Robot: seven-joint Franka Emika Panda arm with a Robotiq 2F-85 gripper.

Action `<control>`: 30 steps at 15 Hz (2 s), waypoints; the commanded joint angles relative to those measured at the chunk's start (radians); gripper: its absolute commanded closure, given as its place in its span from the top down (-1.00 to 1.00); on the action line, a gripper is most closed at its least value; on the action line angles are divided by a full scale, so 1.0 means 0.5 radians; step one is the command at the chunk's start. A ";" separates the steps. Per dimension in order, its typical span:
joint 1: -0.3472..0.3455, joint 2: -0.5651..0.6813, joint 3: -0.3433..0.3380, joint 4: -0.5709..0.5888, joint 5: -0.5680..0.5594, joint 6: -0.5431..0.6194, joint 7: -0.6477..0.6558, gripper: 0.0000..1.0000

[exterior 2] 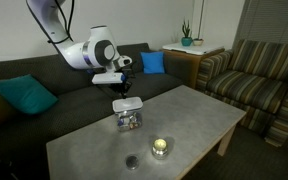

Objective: Pick up the lid and put it on the bowl

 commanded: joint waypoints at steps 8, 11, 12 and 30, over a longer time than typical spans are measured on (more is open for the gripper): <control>-0.026 0.274 0.026 0.322 0.117 -0.127 -0.005 -1.00; -0.032 0.319 0.034 0.401 0.127 -0.210 -0.008 -1.00; -0.031 0.336 0.035 0.429 0.128 -0.249 -0.006 -1.00; -0.015 0.337 0.001 0.537 0.051 -0.515 0.017 -1.00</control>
